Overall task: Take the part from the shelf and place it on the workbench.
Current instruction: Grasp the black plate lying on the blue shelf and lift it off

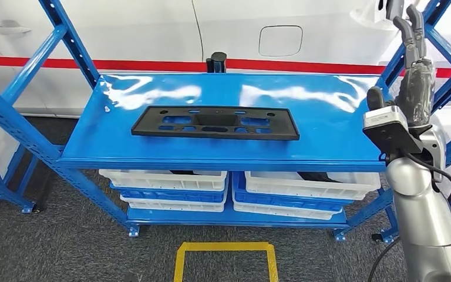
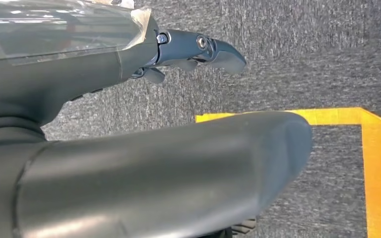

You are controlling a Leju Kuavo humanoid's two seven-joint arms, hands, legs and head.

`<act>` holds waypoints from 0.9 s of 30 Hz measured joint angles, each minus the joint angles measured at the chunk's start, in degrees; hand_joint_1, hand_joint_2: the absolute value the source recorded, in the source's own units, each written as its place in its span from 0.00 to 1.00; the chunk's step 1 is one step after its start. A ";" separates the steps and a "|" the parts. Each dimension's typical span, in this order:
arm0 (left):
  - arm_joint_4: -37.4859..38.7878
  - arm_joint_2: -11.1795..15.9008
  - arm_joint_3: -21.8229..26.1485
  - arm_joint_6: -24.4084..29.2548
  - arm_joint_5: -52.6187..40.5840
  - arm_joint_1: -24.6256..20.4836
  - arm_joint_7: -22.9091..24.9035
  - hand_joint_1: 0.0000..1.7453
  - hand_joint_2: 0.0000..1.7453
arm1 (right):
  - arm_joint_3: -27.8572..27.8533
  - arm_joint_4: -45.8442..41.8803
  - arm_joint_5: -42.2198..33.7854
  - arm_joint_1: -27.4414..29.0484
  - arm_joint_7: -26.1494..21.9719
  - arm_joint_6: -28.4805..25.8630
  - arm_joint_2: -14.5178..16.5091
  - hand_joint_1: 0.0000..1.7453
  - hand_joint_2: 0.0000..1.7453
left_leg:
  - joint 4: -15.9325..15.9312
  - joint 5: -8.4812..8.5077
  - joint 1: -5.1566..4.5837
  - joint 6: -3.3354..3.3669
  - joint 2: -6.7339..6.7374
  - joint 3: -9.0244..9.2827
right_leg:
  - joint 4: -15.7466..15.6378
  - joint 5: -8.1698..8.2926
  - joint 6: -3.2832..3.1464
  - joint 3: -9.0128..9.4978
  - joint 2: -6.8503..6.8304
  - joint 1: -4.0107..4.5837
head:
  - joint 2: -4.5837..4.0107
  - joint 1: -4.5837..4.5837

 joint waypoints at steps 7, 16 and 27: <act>0.01 0.06 -0.02 0.00 -0.09 0.06 0.23 0.00 0.00 | 0.10 0.14 -0.17 -0.21 -0.26 0.27 -0.04 0.00 0.00 | 15.79 -6.01 1.34 -2.57 0.78 -9.15 | -0.15 -1.38 -2.18 1.51 -0.01 -0.85 | 0.00 -0.37; 0.03 0.06 -0.01 0.03 0.18 0.30 0.00 0.00 0.00 | 0.52 1.06 -0.34 -0.86 -0.51 0.93 -0.36 0.00 0.00 | 0.70 4.31 1.77 -2.34 0.88 -4.64 | -0.15 -3.64 -0.50 3.78 0.03 -0.48 | 0.00 -0.31; 0.02 0.11 -0.02 0.04 0.44 0.31 0.22 0.00 0.00 | 2.82 2.78 0.49 -2.66 -0.26 4.87 -1.91 0.00 0.00 | 0.74 3.99 1.23 -1.26 0.48 -4.66 | -1.41 -3.40 0.01 4.52 -0.27 -0.72 | 0.00 -0.28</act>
